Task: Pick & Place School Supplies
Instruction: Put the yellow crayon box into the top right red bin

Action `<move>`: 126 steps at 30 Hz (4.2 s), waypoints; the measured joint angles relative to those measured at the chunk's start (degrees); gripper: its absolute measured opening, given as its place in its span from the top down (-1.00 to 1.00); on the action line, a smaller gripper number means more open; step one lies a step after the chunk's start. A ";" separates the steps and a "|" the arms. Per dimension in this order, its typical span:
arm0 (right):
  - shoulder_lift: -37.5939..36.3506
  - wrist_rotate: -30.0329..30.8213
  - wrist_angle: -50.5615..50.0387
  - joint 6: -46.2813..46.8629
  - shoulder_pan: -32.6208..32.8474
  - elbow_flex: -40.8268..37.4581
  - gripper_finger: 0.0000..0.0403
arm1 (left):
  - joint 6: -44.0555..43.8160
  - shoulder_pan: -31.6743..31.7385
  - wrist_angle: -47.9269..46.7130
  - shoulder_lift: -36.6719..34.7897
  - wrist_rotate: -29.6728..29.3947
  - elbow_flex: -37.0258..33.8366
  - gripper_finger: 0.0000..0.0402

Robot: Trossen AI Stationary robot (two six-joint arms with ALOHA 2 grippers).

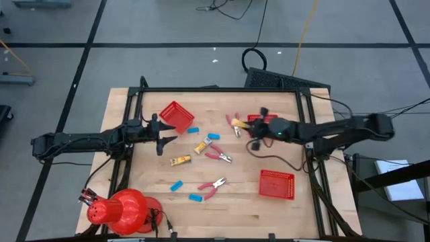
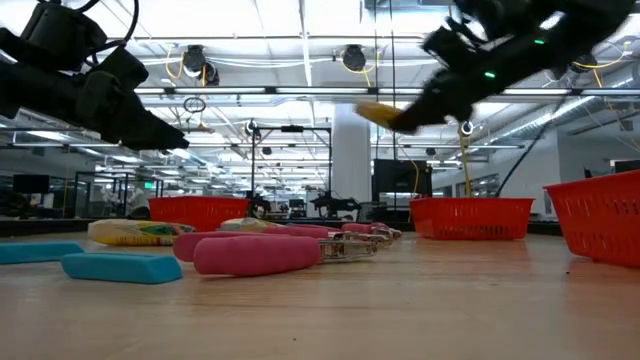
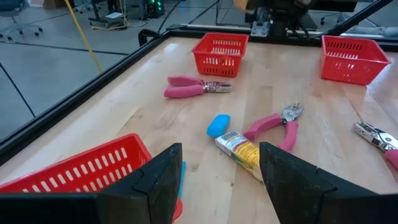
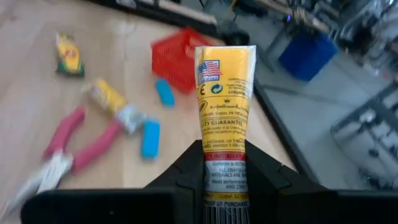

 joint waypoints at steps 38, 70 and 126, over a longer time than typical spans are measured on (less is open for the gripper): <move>-10.13 -4.47 -25.90 9.91 -13.85 -6.85 -0.21 | -0.13 0.00 0.90 0.00 0.28 0.00 -0.09; -10.13 10.42 -11.92 19.85 23.77 -6.78 -0.23 | -22.51 -29.26 -22.90 42.15 -10.24 25.01 -0.09; -10.11 19.49 -14.39 23.72 33.14 -6.78 -0.11 | -27.91 -31.63 -40.54 59.63 -22.73 36.00 0.69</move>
